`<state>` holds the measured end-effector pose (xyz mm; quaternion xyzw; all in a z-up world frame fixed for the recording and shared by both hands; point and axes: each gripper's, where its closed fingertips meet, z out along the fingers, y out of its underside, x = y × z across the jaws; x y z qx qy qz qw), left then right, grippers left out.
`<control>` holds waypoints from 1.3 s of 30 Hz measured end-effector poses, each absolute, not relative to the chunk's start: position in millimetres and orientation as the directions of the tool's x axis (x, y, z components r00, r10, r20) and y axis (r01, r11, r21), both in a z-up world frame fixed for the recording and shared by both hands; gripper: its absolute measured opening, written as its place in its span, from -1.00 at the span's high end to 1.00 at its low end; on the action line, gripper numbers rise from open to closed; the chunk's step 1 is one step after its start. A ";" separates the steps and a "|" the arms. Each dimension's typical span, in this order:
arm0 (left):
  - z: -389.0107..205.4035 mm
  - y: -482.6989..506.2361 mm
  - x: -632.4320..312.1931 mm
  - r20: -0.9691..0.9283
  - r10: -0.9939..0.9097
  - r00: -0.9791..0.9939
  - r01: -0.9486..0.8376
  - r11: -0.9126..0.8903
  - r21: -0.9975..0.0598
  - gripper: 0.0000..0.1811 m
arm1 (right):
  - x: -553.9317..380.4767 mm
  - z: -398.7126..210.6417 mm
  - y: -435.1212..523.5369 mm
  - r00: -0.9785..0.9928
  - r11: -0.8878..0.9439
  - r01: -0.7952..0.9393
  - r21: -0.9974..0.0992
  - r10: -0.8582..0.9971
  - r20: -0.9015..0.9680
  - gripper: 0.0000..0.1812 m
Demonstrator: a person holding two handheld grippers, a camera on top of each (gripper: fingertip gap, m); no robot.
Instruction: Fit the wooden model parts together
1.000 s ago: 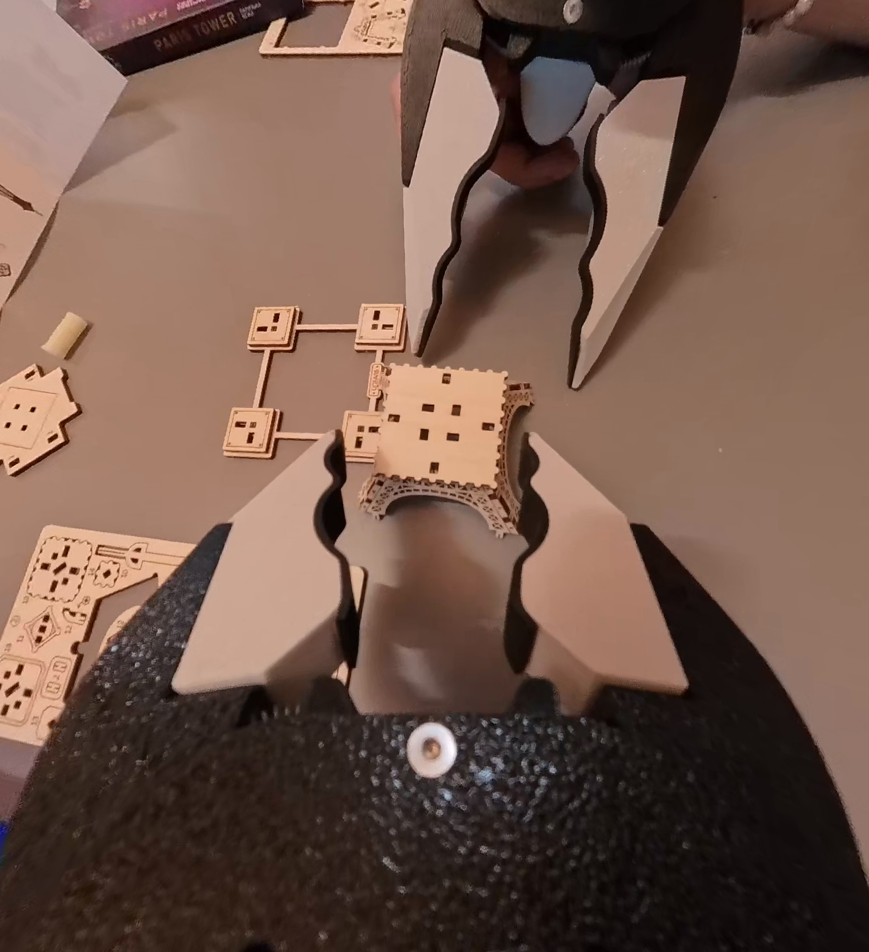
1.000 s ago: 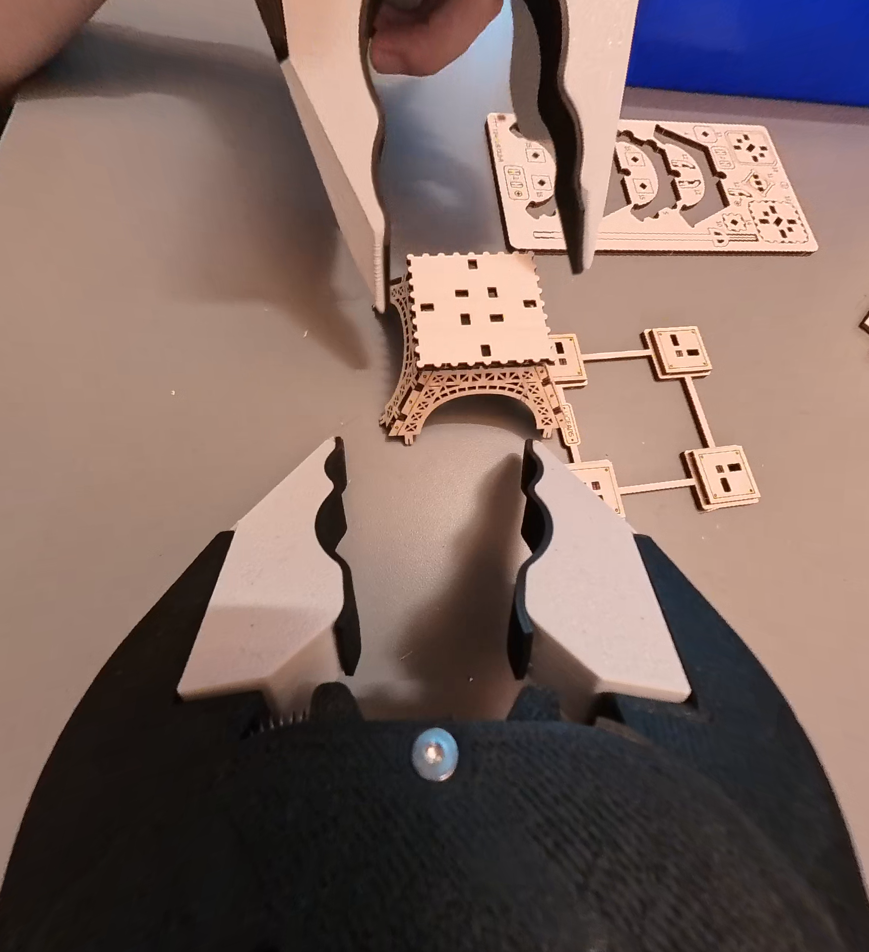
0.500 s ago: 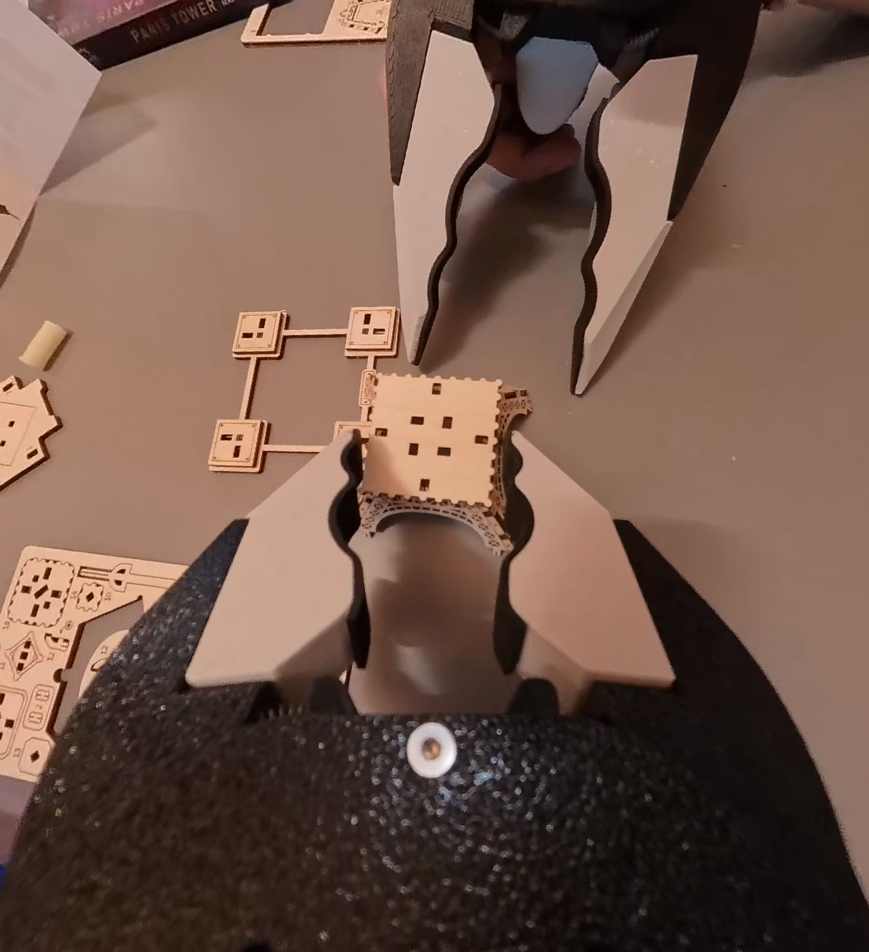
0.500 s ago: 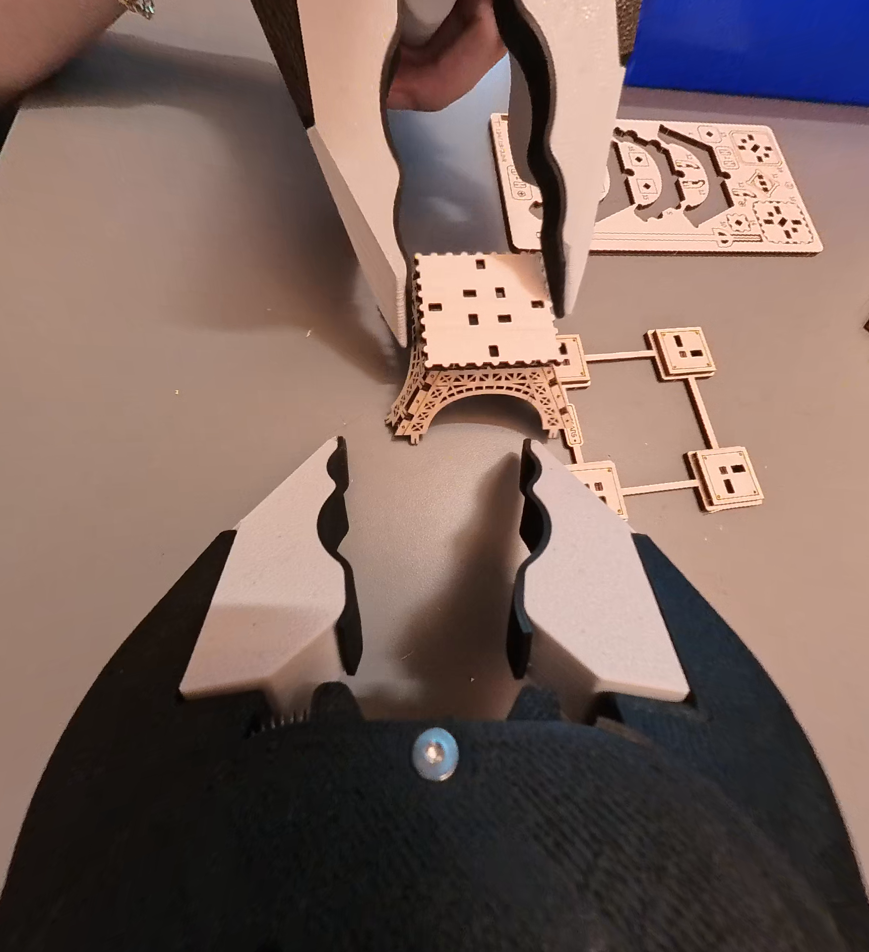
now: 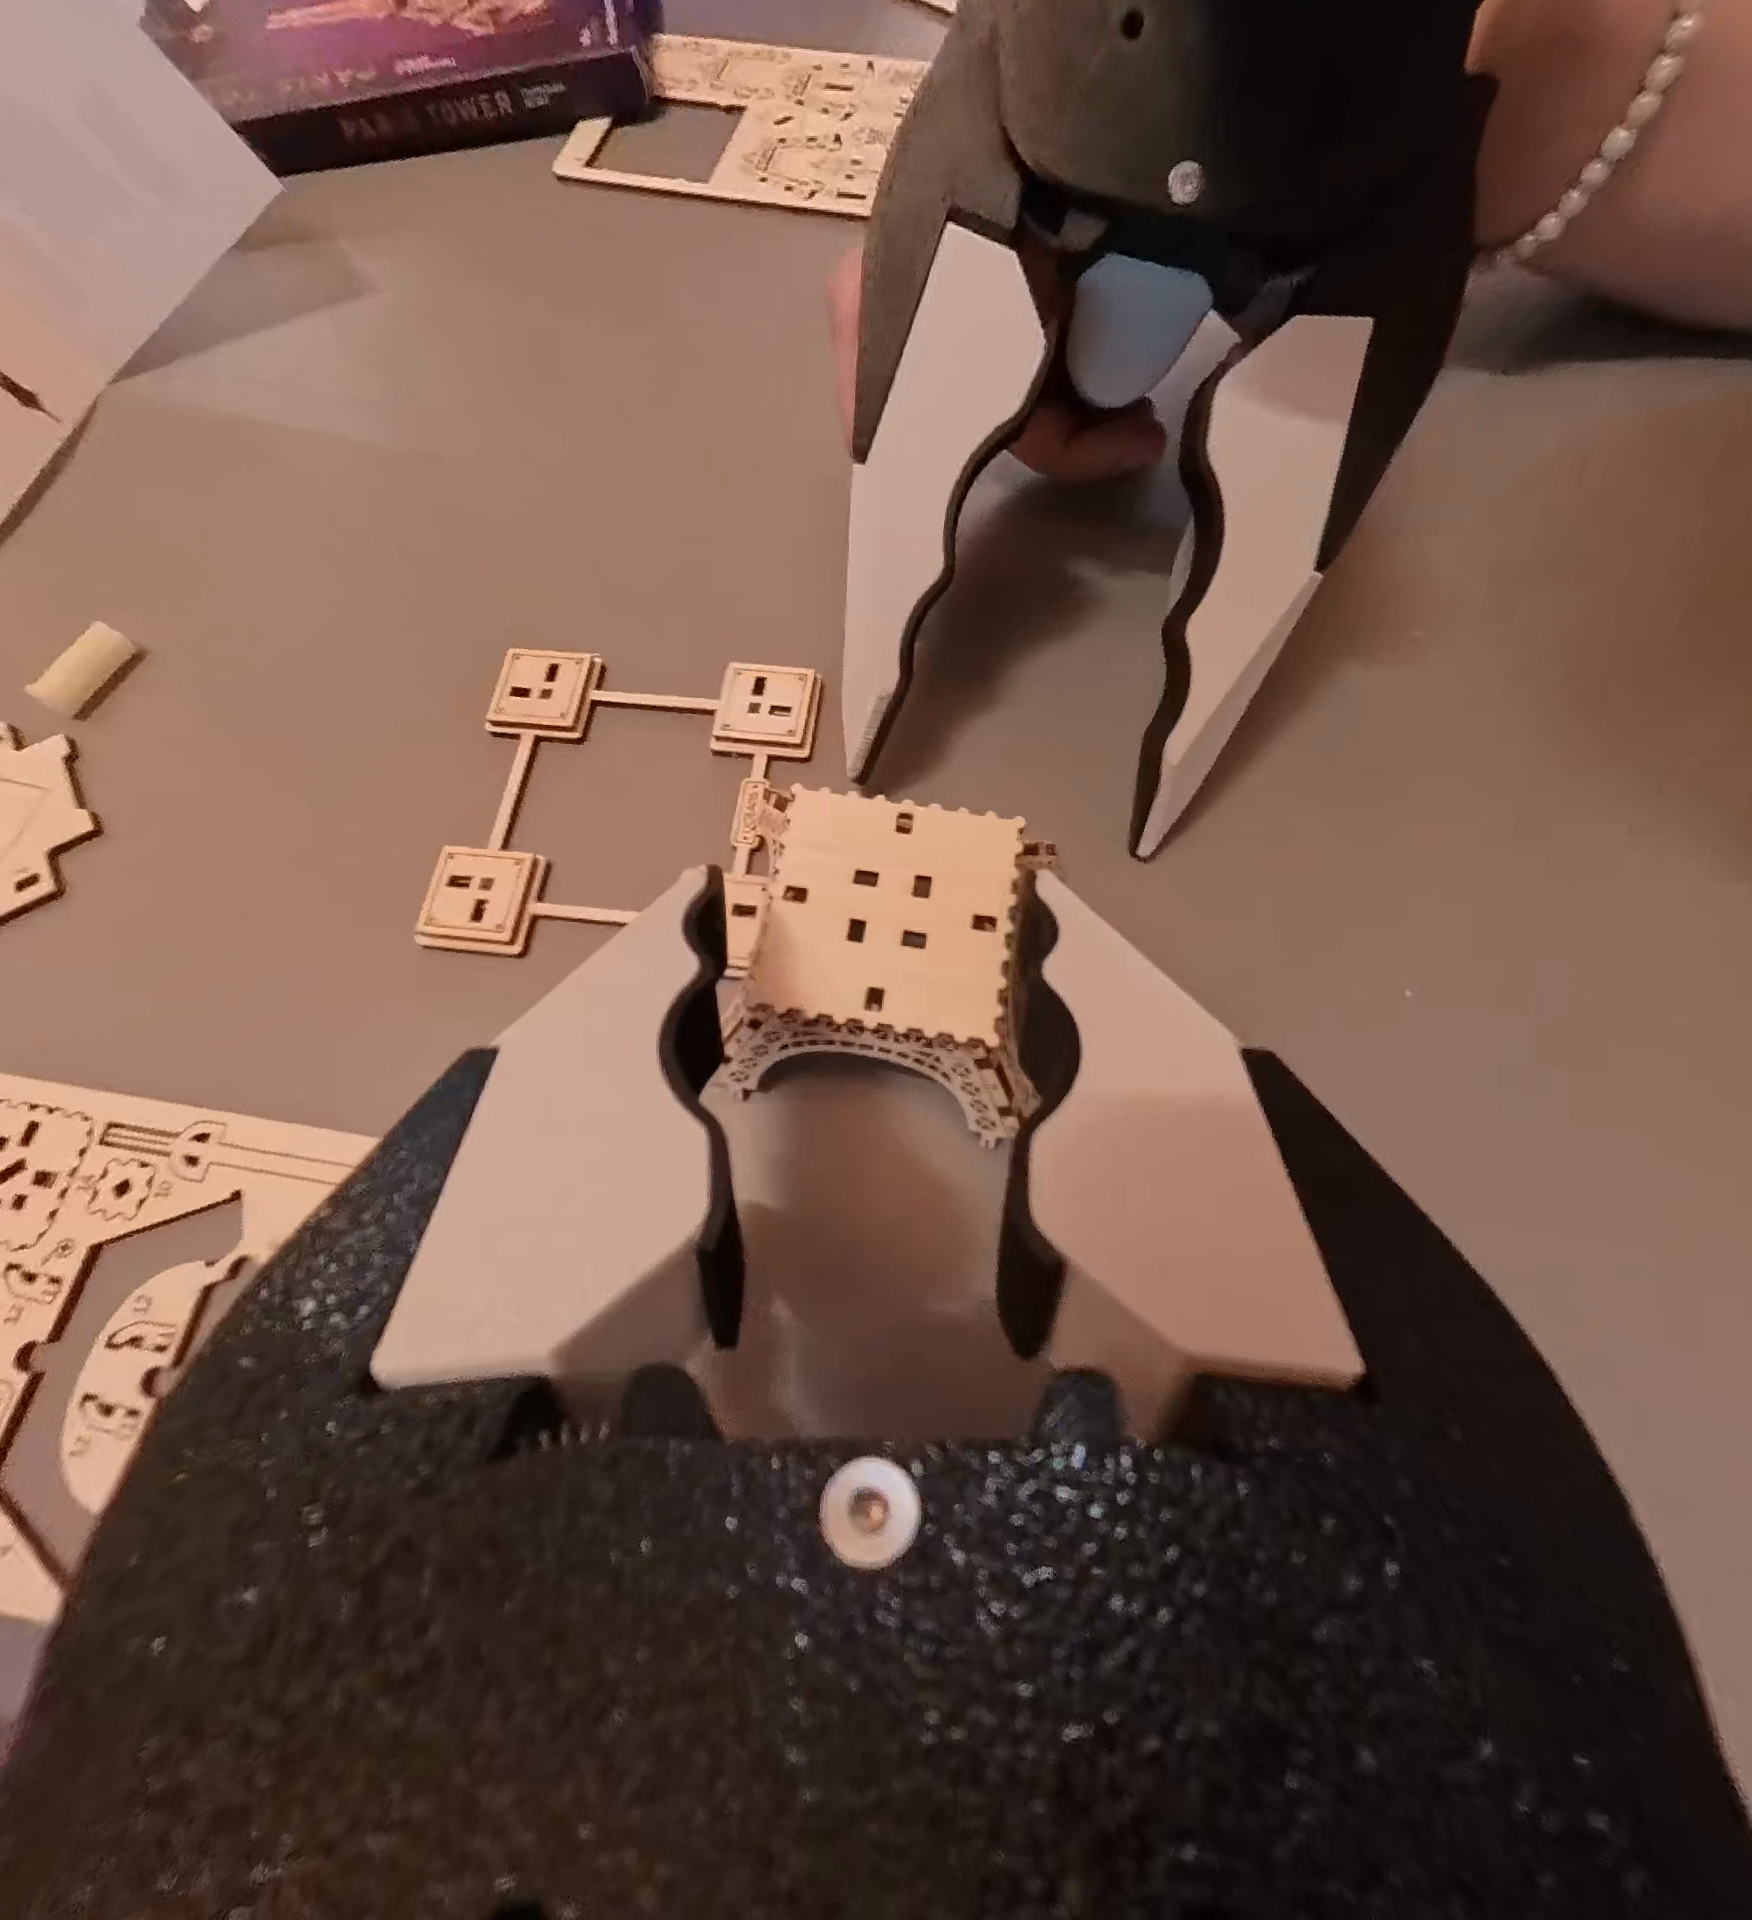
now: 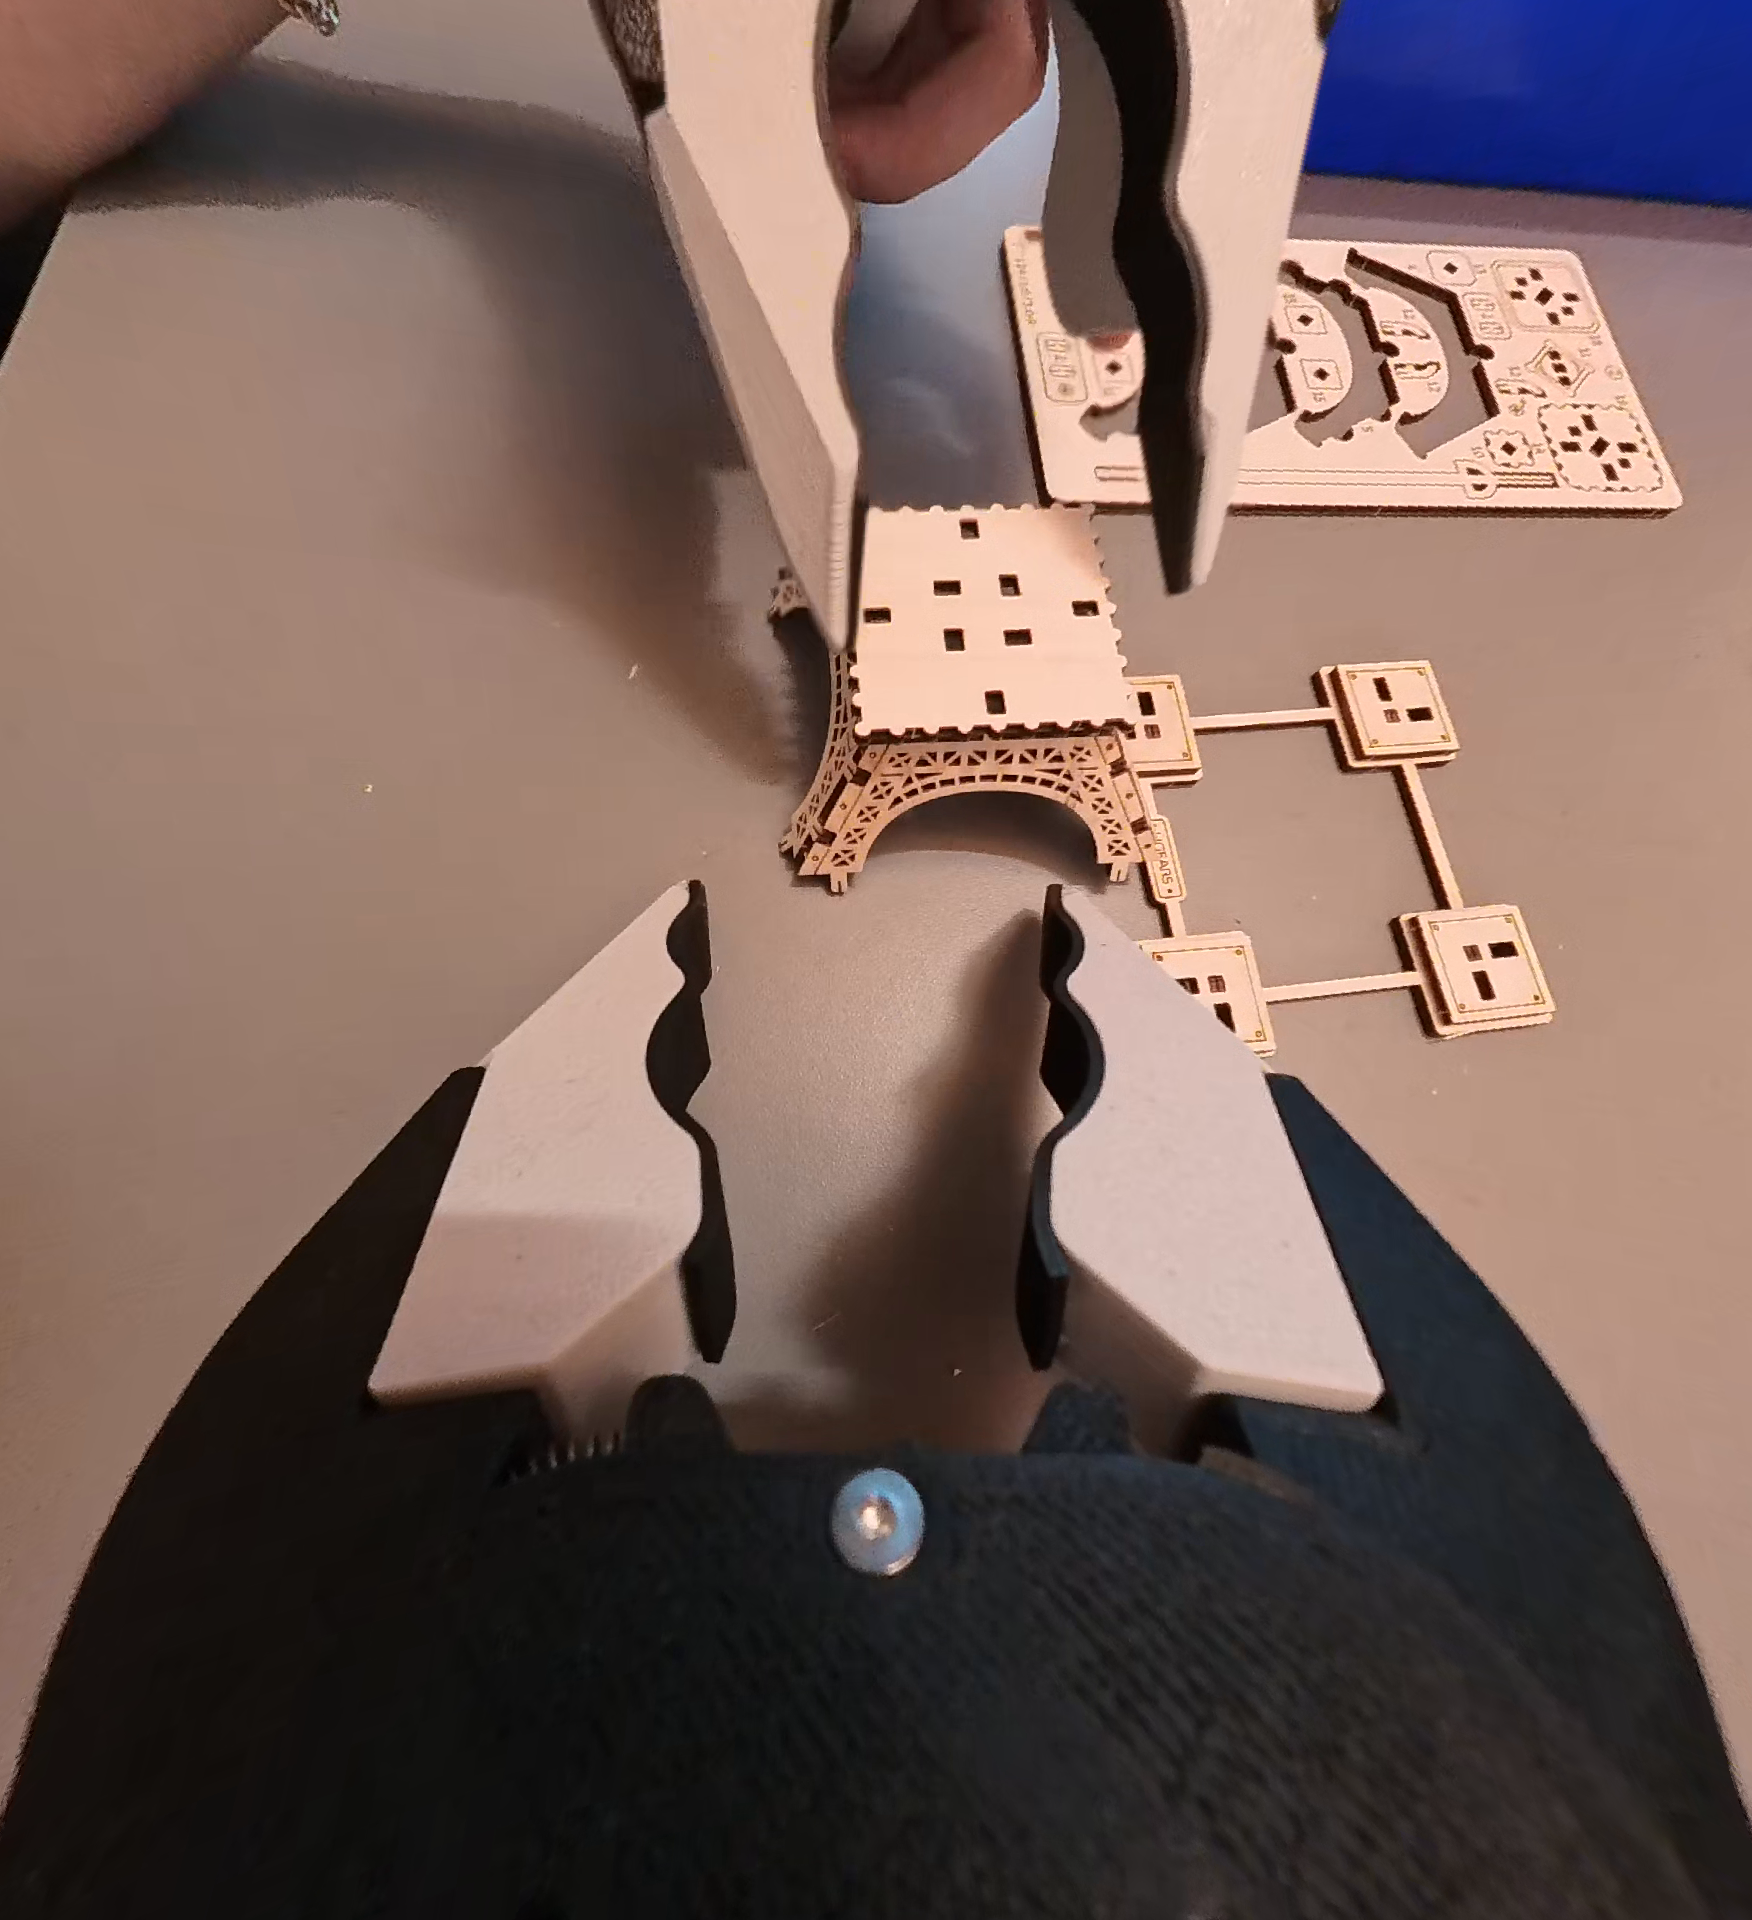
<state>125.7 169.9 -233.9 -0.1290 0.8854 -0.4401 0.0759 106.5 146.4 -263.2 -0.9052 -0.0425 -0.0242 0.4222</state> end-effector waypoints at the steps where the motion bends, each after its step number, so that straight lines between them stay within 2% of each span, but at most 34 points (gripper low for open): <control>1: -235.6 168.7 124.1 -0.009 -0.289 -0.957 -0.169 0.582 -0.795 0.41 | 106.5 -263.3 146.4 0.995 -0.640 0.096 -0.762 0.057 0.078 0.30; 8: -239.0 168.4 125.2 0.001 -0.284 -0.959 -0.172 0.580 -0.796 0.48 | 105.5 -263.6 146.0 0.996 -0.642 0.092 -0.761 0.062 0.068 0.32; 25: -235.7 172.0 125.0 -0.066 -0.258 -0.964 -0.104 0.593 -0.798 0.49 | 104.9 -264.0 145.6 0.996 -0.644 0.086 -0.760 0.066 0.057 0.33; 39: -236.0 171.8 125.5 -0.063 -0.259 -0.964 -0.105 0.587 -0.803 0.42 | 105.0 -264.1 145.4 0.996 -0.644 0.084 -0.760 0.066 0.054 0.33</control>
